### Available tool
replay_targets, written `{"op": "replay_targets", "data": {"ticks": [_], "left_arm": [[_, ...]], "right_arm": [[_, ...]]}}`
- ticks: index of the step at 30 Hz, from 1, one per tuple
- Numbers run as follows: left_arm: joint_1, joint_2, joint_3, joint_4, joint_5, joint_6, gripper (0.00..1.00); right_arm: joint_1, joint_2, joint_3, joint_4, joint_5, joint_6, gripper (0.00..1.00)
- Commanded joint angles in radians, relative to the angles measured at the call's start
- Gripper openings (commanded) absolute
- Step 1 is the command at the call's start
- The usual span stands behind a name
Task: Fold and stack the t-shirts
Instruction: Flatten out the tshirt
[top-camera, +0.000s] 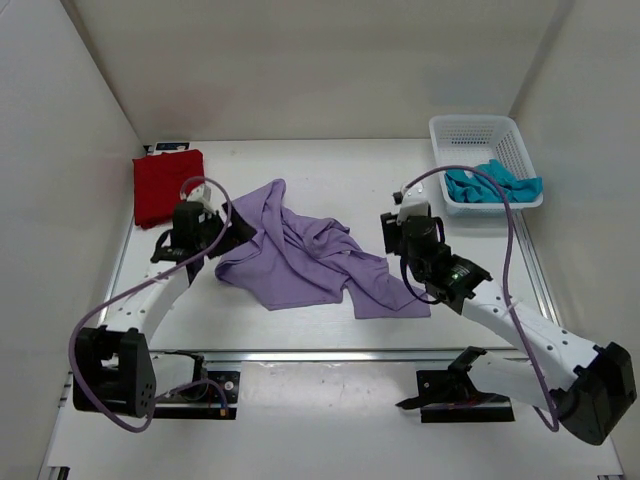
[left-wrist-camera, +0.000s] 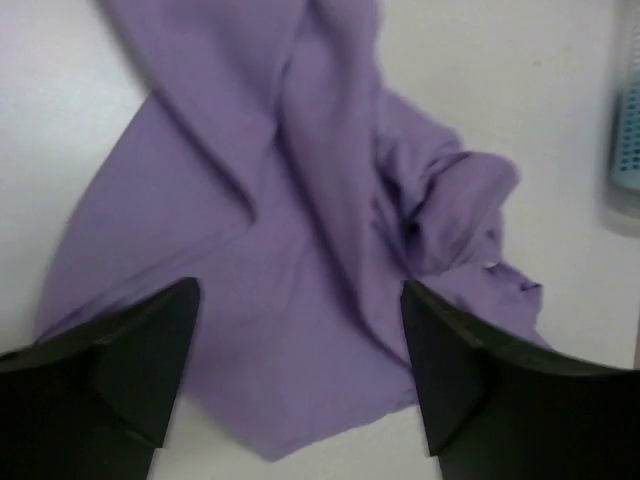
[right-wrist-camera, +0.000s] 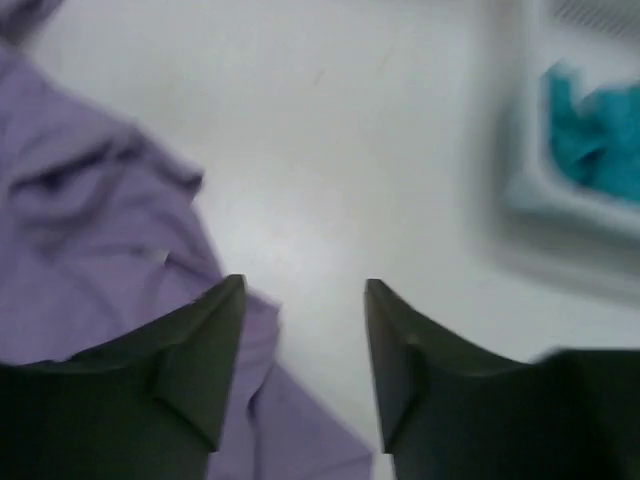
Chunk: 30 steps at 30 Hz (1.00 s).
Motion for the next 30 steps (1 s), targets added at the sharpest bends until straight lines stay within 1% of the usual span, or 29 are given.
{"op": "replay_targets", "data": {"ticks": [1,2,4,6,7,8,10,12,13,14,15,18,21,22,23,24,26,29,30], "left_arm": [[0.022,-0.095,-0.101,-0.035,-0.049,0.017,0.78],[0.02,-0.112,-0.127,-0.049,-0.087,0.019,0.71],[0.019,-0.141,-0.162,-0.078,-0.133,0.025,0.7],[-0.006,-0.166,-0.185,-0.111,-0.207,0.046,0.72],[-0.012,-0.173,-0.19,-0.137,-0.232,0.048,0.76],[-0.006,-0.181,-0.21,-0.148,-0.238,0.037,0.77],[0.028,-0.21,-0.279,-0.142,-0.238,0.013,0.79],[0.059,-0.178,-0.294,-0.123,-0.211,-0.01,0.76],[0.065,-0.16,-0.297,-0.103,-0.215,-0.018,0.69],[0.065,-0.146,-0.291,-0.099,-0.217,-0.027,0.65],[0.065,-0.126,-0.296,-0.095,-0.212,-0.036,0.56],[0.06,-0.095,-0.316,-0.051,-0.207,-0.049,0.46],[0.086,-0.026,-0.323,0.004,-0.167,-0.076,0.42],[0.091,0.003,-0.316,0.013,-0.184,-0.084,0.35],[0.089,0.023,-0.314,0.026,-0.172,-0.089,0.31],[0.106,0.041,-0.311,0.047,-0.163,-0.092,0.22],[0.1,0.058,-0.29,0.066,-0.186,-0.099,0.11],[0.083,0.054,-0.25,0.052,-0.229,-0.095,0.0],[0.082,0.055,-0.236,0.049,-0.226,-0.096,0.0]], "right_arm": [[-0.08,-0.001,-0.075,-0.047,-0.353,0.326,0.45],[-0.091,-0.012,-0.119,-0.043,-0.347,0.343,0.34],[-0.134,-0.045,-0.234,-0.023,-0.365,0.402,0.27],[-0.157,-0.093,-0.331,0.025,-0.394,0.43,0.29],[-0.171,-0.11,-0.382,0.049,-0.41,0.445,0.33],[-0.189,-0.116,-0.397,0.066,-0.431,0.453,0.36],[-0.229,-0.105,-0.453,0.101,-0.5,0.47,0.36],[-0.228,-0.114,-0.488,0.131,-0.528,0.479,0.35],[-0.217,-0.124,-0.509,0.175,-0.528,0.493,0.35],[-0.202,-0.136,-0.517,0.195,-0.532,0.498,0.36],[-0.2,-0.151,-0.54,0.204,-0.531,0.493,0.36],[-0.197,-0.174,-0.563,0.233,-0.551,0.507,0.37],[-0.217,-0.148,-0.565,0.246,-0.56,0.498,0.37],[-0.217,-0.139,-0.556,0.246,-0.584,0.498,0.37],[-0.224,-0.119,-0.543,0.246,-0.594,0.49,0.37],[-0.223,-0.105,-0.537,0.241,-0.591,0.487,0.37],[-0.217,-0.107,-0.523,0.264,-0.588,0.475,0.38],[-0.22,-0.114,-0.525,0.282,-0.597,0.473,0.38],[-0.226,-0.114,-0.535,0.292,-0.595,0.472,0.38]]}}
